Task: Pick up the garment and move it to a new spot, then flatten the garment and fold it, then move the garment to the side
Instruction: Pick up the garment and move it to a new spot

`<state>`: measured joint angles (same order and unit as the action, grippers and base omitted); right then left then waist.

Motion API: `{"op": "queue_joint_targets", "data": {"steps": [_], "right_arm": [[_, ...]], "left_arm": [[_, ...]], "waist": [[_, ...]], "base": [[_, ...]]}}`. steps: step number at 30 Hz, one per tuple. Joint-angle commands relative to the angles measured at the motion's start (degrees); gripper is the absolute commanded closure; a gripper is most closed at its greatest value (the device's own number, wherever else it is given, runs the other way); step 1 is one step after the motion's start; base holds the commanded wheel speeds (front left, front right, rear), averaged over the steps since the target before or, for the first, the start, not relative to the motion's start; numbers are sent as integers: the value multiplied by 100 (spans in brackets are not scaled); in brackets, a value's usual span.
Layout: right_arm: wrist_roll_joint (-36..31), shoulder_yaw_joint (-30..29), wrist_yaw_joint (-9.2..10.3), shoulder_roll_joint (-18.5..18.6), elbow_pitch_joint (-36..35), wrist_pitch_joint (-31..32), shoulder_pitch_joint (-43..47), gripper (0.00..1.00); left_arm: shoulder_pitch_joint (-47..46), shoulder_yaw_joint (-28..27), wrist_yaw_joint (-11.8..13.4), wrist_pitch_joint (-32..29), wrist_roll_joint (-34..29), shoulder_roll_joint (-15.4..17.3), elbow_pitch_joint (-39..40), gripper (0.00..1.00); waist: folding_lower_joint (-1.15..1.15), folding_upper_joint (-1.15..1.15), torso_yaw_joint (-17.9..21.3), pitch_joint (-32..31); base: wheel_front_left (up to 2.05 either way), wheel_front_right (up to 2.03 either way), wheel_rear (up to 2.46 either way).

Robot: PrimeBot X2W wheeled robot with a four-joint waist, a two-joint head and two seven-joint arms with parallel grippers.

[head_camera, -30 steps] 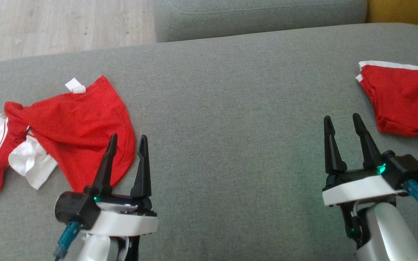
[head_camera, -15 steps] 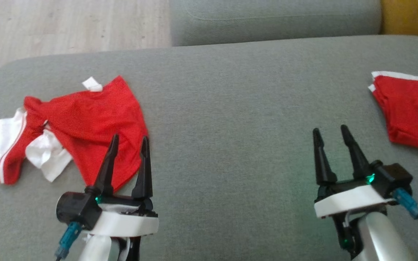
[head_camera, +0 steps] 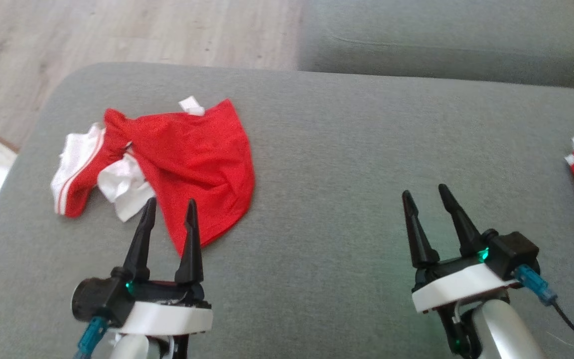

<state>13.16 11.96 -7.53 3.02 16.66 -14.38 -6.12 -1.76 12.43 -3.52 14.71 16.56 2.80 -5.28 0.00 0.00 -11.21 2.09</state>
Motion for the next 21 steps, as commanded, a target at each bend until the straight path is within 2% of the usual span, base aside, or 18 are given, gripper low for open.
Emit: {"op": "queue_joint_targets", "data": {"steps": [1, 11, 17, 21], "right_arm": [[31, 146, 4, -14, -161, -62, -39, 0], [128, 308, 4, -14, -107, -62, 25, 0], [95, 316, 4, -14, -146, -62, -61, 0], [30, 219, 4, -14, -194, -62, -137, 0]], "left_arm": [[-121, -238, 32, 29, -50, 8, 198, 0], [-39, -363, 37, 29, -94, 8, 266, 0], [-154, -594, 9, 29, -147, 8, 315, 0], [-488, -904, -103, 29, -317, 40, 241, 0]], "waist": [[0, 0, -128, -51], [0, 0, -542, -73], [0, 0, -488, 133], [0, 0, -376, 368]], "base": [[0, 0, 0], [0, 0, 0], [0, 0, 0], [0, 0, 0]]}}
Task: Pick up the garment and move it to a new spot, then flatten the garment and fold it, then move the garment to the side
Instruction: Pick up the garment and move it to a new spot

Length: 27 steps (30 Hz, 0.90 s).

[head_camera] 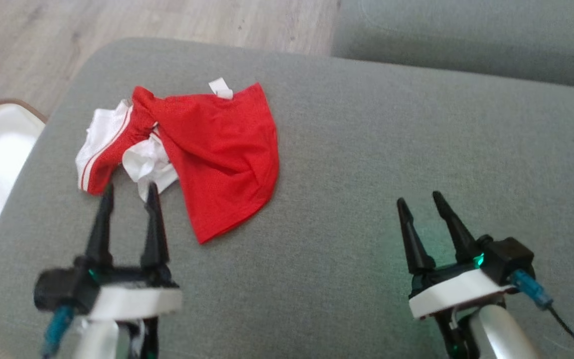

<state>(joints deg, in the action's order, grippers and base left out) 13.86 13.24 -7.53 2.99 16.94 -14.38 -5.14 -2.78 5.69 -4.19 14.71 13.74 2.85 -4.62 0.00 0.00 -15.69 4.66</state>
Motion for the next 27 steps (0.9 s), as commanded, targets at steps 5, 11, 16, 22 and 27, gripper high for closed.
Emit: {"op": "queue_joint_targets", "data": {"steps": [5, 11, 16, 22, 27], "right_arm": [[-185, -71, 4, -12, -318, -62, -386, 0], [-309, -226, 4, -12, -439, -62, -607, 0], [-399, -255, 4, -12, -532, -62, -718, 0], [-463, -351, 4, -12, -706, -62, -839, 0], [-515, -388, 4, -12, -812, -62, -914, 0]], "left_arm": [[-1188, -448, -168, 13, -166, 460, -423, 0], [-2450, -337, -263, -902, -216, 1169, -1645, 0], [-3254, -51, -318, -1803, 42, 1559, -2700, 0], [-3864, 770, -327, -2718, 759, 1923, -3409, 0], [-4091, 1209, -328, -3236, 1279, 2155, -3718, 0]], "waist": [[0, 0, 216, 491], [0, 0, 393, 896], [0, 0, 548, 1170], [0, 0, 724, 1506], [0, 0, 835, 1691]], "base": [[0, 0, 0], [0, 0, 0], [0, 0, 0], [0, 0, 0], [0, 0, 0]]}}
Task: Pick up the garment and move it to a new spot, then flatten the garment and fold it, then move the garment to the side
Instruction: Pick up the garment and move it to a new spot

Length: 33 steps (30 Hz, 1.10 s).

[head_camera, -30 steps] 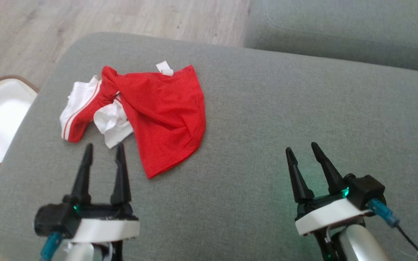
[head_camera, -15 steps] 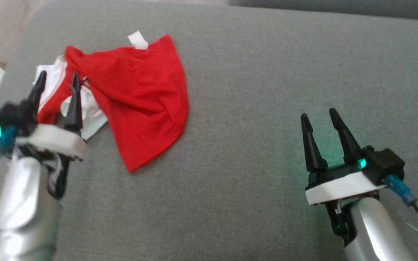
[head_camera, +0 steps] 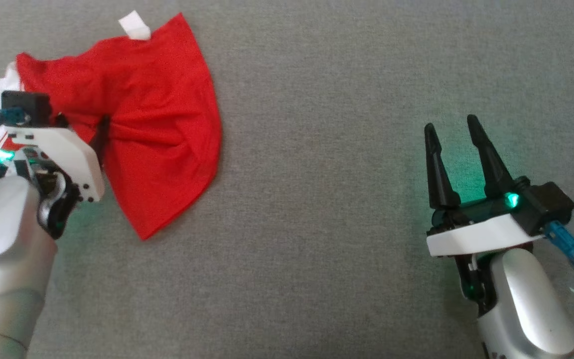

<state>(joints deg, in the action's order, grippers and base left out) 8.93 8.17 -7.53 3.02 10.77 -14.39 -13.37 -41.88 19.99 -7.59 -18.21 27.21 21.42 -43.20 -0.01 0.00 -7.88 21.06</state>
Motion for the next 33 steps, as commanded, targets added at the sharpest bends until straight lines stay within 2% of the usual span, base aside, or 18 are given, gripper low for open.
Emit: {"op": "queue_joint_targets", "data": {"steps": [1, 6, 7, 8, 13, 20, 26, 33], "right_arm": [[-28, 108, 4, -14, -220, -61, -104, 0], [-29, 81, 4, -14, -311, -61, -132, 0], [-26, 79, 4, -14, -323, -61, -132, 0], [-23, 79, 4, -14, -333, -61, -130, 0], [7, 68, 4, -14, -315, -61, -102, 0], [119, 122, 4, -14, -245, -61, -79, 0], [278, 185, 4, -14, -207, -61, -38, 0], [500, 270, 4, -14, -240, -61, -69, 0]], "left_arm": [[-218, -137, 11, -60, 71, 338, 70, 0], [-270, 282, 11, -505, 598, 494, -159, 0], [-284, 325, 11, -475, 670, 530, -164, 63], [-299, 352, 11, -395, 728, 564, -164, 100], [-385, 488, 10, 329, 948, 637, 16, 100], [-474, 745, 10, 1464, 1016, 509, 590, 100], [-457, 947, 55, 1851, 973, 118, 1333, 100], [-474, 1198, 404, 1878, 869, -480, 2256, 100]], "waist": [[1, 0, 76, 84], [1, 0, 165, 178], [1, 0, 179, 186], [1, 0, 192, 188], [1, 0, 244, 51], [1, 0, 338, -308], [1, 0, 567, -585], [1, 0, 1078, -708]], "base": [[0, 0, 0], [0, 0, 0], [0, 0, 0], [0, 0, 0], [0, 0, 0], [0, 0, 0], [0, 0, 0], [0, 0, 0]]}}
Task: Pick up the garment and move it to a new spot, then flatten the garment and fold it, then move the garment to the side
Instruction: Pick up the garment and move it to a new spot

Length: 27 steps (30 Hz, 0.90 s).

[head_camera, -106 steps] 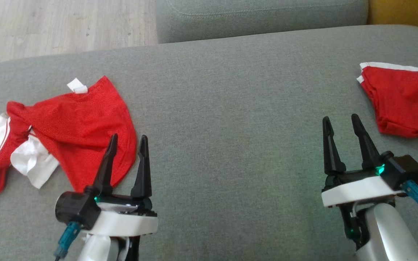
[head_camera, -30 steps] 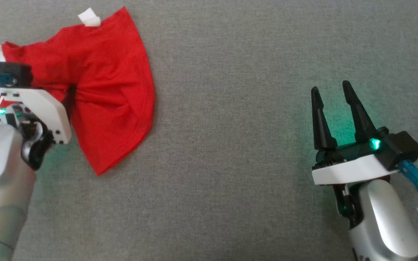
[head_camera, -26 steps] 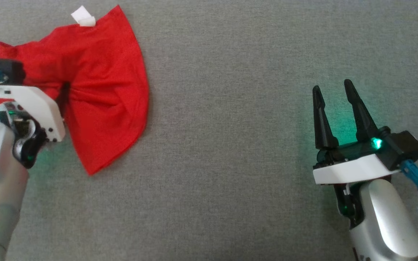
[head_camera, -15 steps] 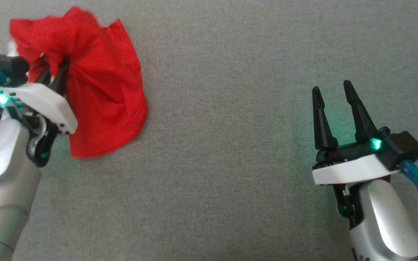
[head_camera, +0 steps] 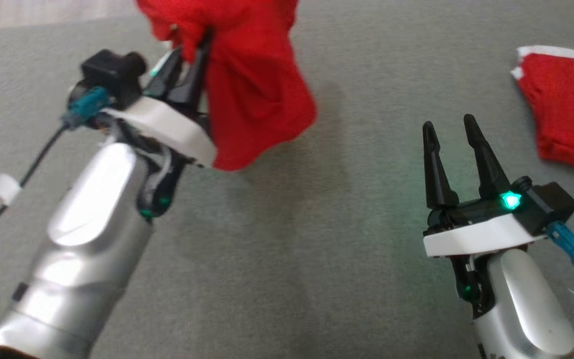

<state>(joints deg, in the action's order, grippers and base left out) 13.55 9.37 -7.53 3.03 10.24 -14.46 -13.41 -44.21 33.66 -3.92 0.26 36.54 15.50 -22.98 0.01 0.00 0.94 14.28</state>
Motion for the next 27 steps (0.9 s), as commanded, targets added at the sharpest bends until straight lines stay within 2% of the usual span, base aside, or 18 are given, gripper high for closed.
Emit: {"op": "queue_joint_targets", "data": {"steps": [1, 7, 11, 12, 13, 14, 19, 27], "right_arm": [[72, 175, 4, -15, -200, -53, -85, 0], [311, 220, 4, -15, -295, -53, -187, 0], [401, 250, 4, -15, -336, -54, -204, 0], [413, 250, 4, -15, -342, -54, -209, 0], [425, 248, 4, -15, -345, -54, -213, 0], [433, 247, 4, -15, -344, -54, -217, 0], [431, 192, 4, -15, -354, -54, -217, 0], [225, 86, 4, -15, -273, -54, -73, 0]], "left_arm": [[-262, -136, 93, 16, -78, 30, 330, 100], [-485, 1, 446, -53, -224, -359, 539, 100], [-566, 31, 553, 71, -262, -546, 323, 100], [-569, 36, 545, 124, -254, -586, 226, 94], [-570, 51, 527, 200, -267, -610, 120, 7], [-558, 73, 510, 240, -278, -620, -24, 0], [-427, 183, 370, 617, -372, -595, -550, 0], [388, -72, 481, 1355, -398, -198, -671, 0]], "waist": [[-1, 0, 290, -16], [-1, 0, 769, 152], [-1, 0, 948, 267], [-1, 0, 970, 290], [-1, 0, 988, 311], [-1, 0, 999, 328], [-1, 0, 931, 379], [-1, 0, 470, 115]], "base": [[0, 0, 0], [0, 0, 0], [0, 0, 0], [0, 0, 0], [0, 0, 0], [0, 0, 0], [0, 0, 0], [0, 0, 0]]}}
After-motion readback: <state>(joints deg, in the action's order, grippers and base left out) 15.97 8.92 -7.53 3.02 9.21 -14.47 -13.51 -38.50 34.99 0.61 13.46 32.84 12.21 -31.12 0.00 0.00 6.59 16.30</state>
